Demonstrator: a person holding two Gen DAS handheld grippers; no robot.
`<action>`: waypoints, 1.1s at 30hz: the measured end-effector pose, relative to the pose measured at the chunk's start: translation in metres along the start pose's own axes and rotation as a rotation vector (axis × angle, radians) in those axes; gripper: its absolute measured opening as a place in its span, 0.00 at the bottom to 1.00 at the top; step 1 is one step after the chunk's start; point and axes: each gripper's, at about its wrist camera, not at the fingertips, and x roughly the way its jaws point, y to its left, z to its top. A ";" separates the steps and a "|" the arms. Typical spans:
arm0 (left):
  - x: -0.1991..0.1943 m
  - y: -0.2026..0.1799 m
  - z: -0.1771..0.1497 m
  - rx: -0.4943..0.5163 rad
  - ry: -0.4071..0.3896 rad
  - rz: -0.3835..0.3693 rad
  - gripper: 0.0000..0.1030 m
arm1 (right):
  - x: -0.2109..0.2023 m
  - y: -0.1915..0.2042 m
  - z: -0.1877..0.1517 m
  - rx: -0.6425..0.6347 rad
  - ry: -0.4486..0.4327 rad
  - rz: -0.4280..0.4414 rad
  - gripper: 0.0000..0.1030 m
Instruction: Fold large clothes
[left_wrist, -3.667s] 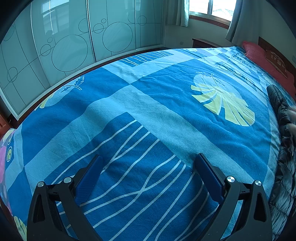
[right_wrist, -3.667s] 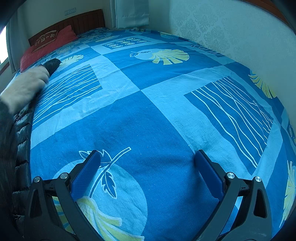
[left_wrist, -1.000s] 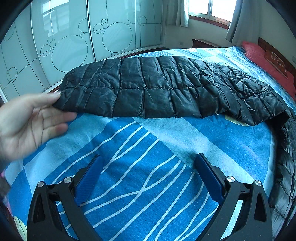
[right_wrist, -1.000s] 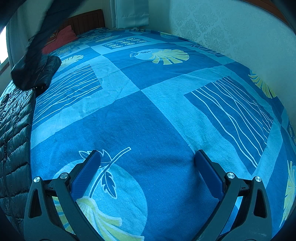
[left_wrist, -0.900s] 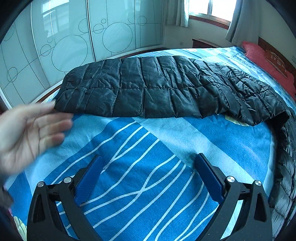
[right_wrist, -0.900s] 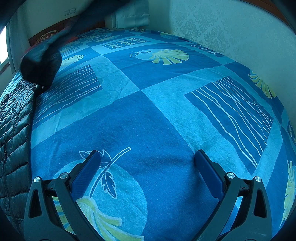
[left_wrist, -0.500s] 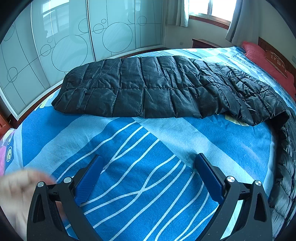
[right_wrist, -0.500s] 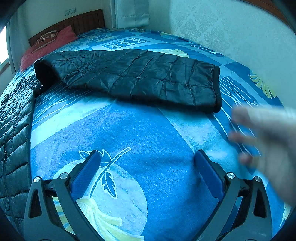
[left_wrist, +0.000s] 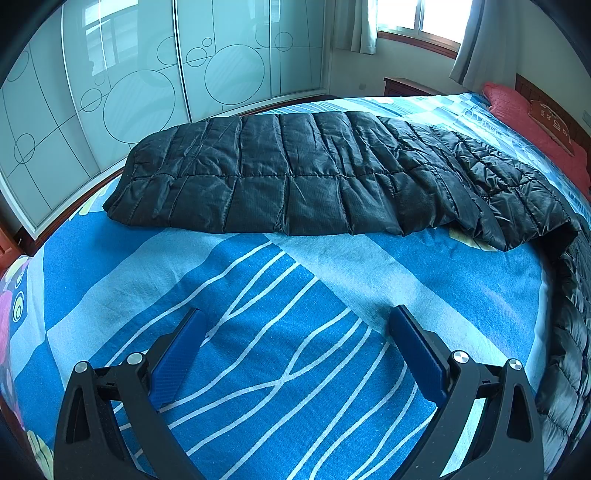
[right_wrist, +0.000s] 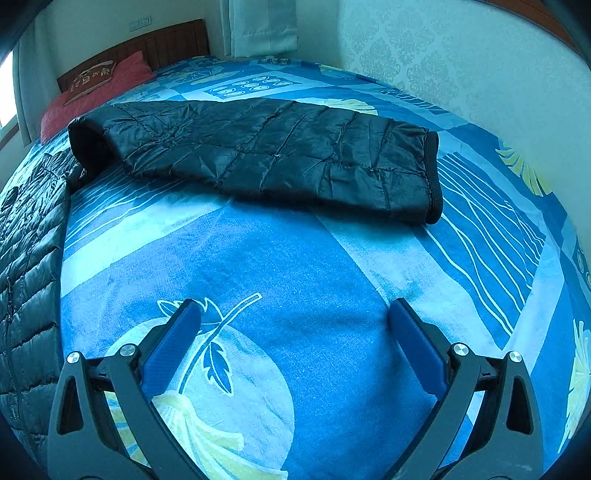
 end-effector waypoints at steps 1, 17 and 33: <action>0.000 0.000 0.000 0.002 0.000 0.003 0.96 | 0.000 0.001 -0.001 -0.002 0.000 -0.002 0.98; -0.001 0.000 -0.001 -0.003 -0.003 -0.002 0.96 | 0.000 -0.002 0.007 -0.004 0.002 0.000 0.98; -0.001 0.000 0.001 -0.003 -0.002 0.000 0.96 | 0.004 -0.001 0.008 -0.003 0.001 0.002 0.98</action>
